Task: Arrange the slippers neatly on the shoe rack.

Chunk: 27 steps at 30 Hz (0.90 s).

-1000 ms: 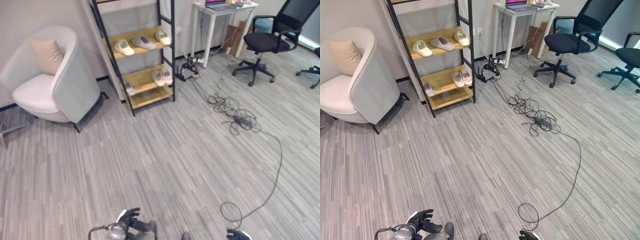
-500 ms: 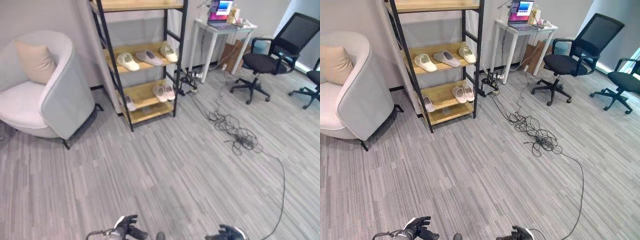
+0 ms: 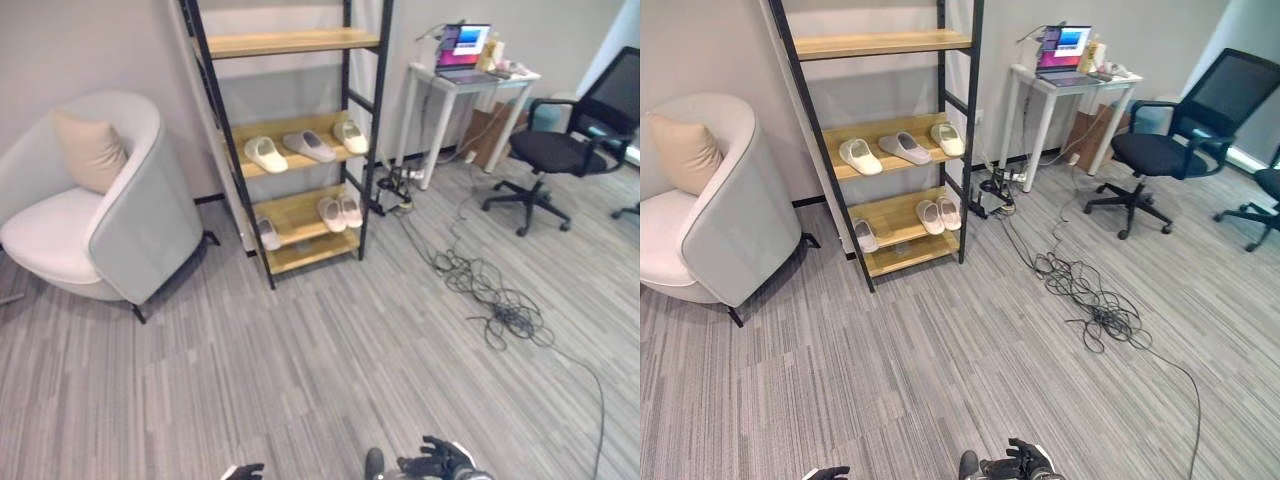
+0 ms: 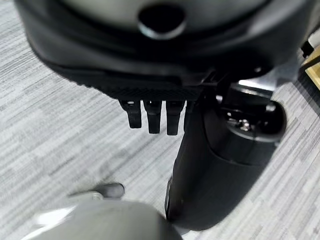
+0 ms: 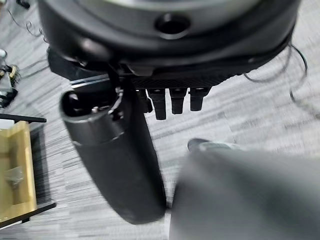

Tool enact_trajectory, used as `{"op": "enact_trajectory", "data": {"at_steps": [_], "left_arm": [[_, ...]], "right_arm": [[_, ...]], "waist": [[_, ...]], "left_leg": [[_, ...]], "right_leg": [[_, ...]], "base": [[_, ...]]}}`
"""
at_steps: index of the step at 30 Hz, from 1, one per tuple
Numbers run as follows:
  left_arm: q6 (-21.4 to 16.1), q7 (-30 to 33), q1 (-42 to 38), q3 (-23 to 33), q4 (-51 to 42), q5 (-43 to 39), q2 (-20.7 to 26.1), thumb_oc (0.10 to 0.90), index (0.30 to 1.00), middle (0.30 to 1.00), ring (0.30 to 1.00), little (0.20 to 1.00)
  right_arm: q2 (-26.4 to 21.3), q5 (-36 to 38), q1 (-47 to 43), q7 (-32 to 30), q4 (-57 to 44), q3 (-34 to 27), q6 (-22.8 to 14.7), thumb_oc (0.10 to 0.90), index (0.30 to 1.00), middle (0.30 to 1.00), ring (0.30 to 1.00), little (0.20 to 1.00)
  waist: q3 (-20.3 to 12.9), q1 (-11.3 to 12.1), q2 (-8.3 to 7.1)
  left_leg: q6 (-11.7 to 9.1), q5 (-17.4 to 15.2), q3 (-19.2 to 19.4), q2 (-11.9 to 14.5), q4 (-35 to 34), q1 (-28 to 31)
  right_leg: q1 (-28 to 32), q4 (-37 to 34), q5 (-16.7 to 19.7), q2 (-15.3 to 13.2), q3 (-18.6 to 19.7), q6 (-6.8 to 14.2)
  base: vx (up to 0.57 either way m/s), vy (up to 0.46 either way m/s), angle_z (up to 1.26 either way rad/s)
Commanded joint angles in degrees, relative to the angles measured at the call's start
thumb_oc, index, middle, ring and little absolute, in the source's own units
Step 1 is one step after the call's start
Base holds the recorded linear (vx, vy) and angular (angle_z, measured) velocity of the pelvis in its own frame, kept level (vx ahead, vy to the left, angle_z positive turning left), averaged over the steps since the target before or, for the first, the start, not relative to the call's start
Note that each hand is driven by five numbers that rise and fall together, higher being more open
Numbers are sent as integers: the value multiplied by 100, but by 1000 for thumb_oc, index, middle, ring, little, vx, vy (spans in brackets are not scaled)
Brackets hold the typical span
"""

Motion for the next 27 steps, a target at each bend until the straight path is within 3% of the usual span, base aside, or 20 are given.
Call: {"op": "enact_trajectory", "data": {"at_steps": [1,3,4,6,7,8,10,12,16,17,18,19,20,21,24,26,27], "left_arm": [[-120,18,-285,-82,-307,106,-191,800,900,900,900,900],[-123,27,-316,-98,-347,62,-187,800,900,900,900,900],[-141,39,-372,-128,-370,20,-179,800,900,900,900,900],[-151,35,-380,-137,-362,14,-173,800,900,900,900,900],[-143,9,-382,-153,-331,18,-172,800,900,900,900,900],[-140,0,-365,-162,-324,36,-168,800,900,900,900,900],[-146,-14,-328,-154,-295,54,-157,800,900,900,900,900],[-146,-20,-305,-159,-285,105,-145,800,900,900,900,900],[-135,-48,-197,-44,-222,117,-126,800,900,900,900,900],[-139,-48,-201,-40,-217,126,-111,800,900,900,900,900],[-135,-55,-210,-28,-241,99,-90,800,900,900,900,900],[-135,-55,-212,-28,-241,99,-92,800,900,900,900,900],[-124,-58,-227,-27,-257,97,-73,800,900,900,900,900],[-120,-55,-278,-33,-297,83,-39,800,900,900,900,900],[-110,-59,-283,-41,-333,48,2,800,900,900,900,900],[-114,-74,-278,-32,-318,58,0,800,900,900,900,900],[-127,-79,-264,-27,-266,86,-15,800,900,900,900,900]], "right_arm": [[-425,153,-17,-189,-56,107,-144,800,900,900,900,900],[-441,183,-42,-187,-33,120,-125,800,900,900,900,900],[-459,224,-72,-197,-5,138,-132,800,900,900,900,900],[-463,247,-71,-190,4,139,-139,800,900,900,900,900],[-470,266,-57,-181,22,135,-146,800,900,900,900,900],[-477,271,-48,-185,22,128,-148,800,900,900,900,900],[-467,296,-61,-207,-7,100,-176,800,900,900,900,900],[-447,286,-84,-202,-29,113,-183,800,900,900,900,900],[-380,136,-10,-165,-7,86,-164,800,900,900,900,900],[-367,117,11,-143,-4,76,-163,800,900,900,900,900],[-338,131,0,-110,-1,66,-178,800,900,900,900,900],[-340,131,-2,-110,-1,65,-178,800,900,900,900,900],[-332,121,-27,-96,-10,52,-160,800,900,900,900,900],[-319,85,-74,-83,-26,58,-159,800,900,900,900,900],[-316,73,-78,-74,-87,56,-179,800,900,900,900,900],[-320,81,-81,-59,-94,66,-191,800,900,900,900,900],[-334,107,-90,-42,-123,89,-213,800,900,900,900,900]], "waist": [[346,44,-146],[400,88,-190],[416,190,-246],[425,231,-239],[373,284,-225],[364,323,-192],[338,401,-87],[333,495,-81],[106,599,-167],[60,608,-189],[56,601,-237],[42,609,-224],[54,571,-196],[117,517,-122],[155,441,47],[158,355,115],[215,207,82]], "left_leg": [[-346,1124,276,554,1360,-894],[-308,1149,333,568,1574,-1089],[-214,980,484,476,1500,-1462],[-194,895,532,442,1409,-1619],[-148,770,776,424,737,-1881],[-153,831,852,410,401,-1958],[-224,1326,995,433,-330,-2131],[-253,1546,1146,407,-480,-2323],[-36,1326,1080,196,-393,-2162],[35,1252,1111,148,-386,-2077],[157,1130,1121,60,-399,-1950],[153,1146,1123,77,-409,-1965],[218,1073,1087,64,-454,-1831],[368,904,1074,18,-445,-1575],[486,664,869,-1,-499,-1115],[493,544,661,-22,-573,-849],[463,335,464,-88,-563,-573]], "right_leg": [[440,186,-733,-60,221,307],[529,177,-776,-74,232,269],[762,99,-906,-66,264,255],[886,56,-987,-34,297,263],[1104,-67,-1162,13,266,298],[1211,-108,-1227,58,296,317],[1457,-172,-1381,201,375,350],[1691,-162,-1483,242,490,370],[1878,198,-1566,35,573,591],[1821,464,-1472,-37,550,699],[1620,1042,-1143,-160,615,860],[1602,1031,-1121,-144,623,857],[1349,1530,-865,-187,631,968],[972,2342,-288,-323,489,1152],[497,2836,-258,-501,180,1004],[87,2553,-497,-416,90,844],[-145,1983,-682,-360,123,776]], "base": [[123,-169,2],[188,-103,-15],[369,-117,-7],[327,-28,11],[344,45,8],[469,78,4],[312,72,2],[359,98,4],[396,159,-31],[309,184,-40],[200,130,-29],[150,124,-19],[169,147,-7],[247,176,-4],[305,97,28],[393,-34,32],[502,-145,42]]}}
